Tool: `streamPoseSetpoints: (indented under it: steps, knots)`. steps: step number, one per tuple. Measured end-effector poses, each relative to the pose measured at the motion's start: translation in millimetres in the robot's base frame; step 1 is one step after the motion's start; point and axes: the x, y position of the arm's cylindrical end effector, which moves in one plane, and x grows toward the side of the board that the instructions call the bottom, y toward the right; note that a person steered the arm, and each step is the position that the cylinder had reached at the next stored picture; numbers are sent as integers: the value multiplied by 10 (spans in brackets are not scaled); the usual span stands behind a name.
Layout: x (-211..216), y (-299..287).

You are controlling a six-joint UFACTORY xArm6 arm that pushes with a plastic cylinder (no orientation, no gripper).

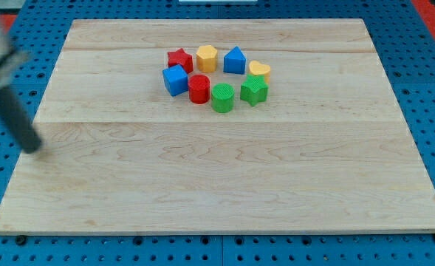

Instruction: Drag the arm towards top left

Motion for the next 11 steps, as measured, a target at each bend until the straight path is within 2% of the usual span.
streamPoseSetpoints:
  steps: [1, 2, 3, 4, 5, 7, 8, 9, 10, 11]
  knots:
    - [-68, -9]
    - [-985, 697]
    - [-1901, 1652]
    - [-2078, 535]
    - [-2054, -41]
    - [-3035, 1167]
    - [-2652, 808]
    - [-2137, 60]
    - [-1971, 237]
    - [-2128, 53]
